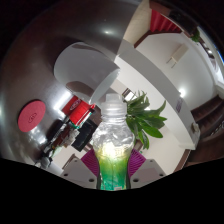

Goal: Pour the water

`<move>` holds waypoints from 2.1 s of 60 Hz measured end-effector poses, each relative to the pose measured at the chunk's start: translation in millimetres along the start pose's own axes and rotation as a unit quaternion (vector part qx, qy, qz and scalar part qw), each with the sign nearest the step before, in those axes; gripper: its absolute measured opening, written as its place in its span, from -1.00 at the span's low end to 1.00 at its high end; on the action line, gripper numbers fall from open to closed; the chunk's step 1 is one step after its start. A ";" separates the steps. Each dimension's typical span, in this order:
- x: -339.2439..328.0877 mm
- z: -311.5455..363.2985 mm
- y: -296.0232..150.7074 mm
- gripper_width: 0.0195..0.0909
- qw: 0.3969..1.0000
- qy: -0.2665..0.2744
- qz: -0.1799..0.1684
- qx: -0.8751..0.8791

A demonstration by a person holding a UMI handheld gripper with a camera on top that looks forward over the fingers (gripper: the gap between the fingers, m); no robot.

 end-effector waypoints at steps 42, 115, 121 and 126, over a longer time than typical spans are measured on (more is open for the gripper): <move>1.5 28.8 -11.5 -0.56 0.770 -0.158 0.004 0.618; -95.8 93.6 -102.8 0.72 0.398 -0.166 0.066 0.900; -146.2 96.1 -76.2 0.72 0.395 -0.153 0.105 0.900; -173.8 92.3 -52.5 0.74 0.394 -0.140 0.133 0.899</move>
Point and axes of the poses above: the point between the fingertips, and its own axes, seen from behind it with the camera up: z to the left, y down, x forward, the way the camera looks, the point moved 2 cm from there along -x, backward, against the way the camera looks, and after that the axes turned 3 degrees about z, right-handed, at the moved point
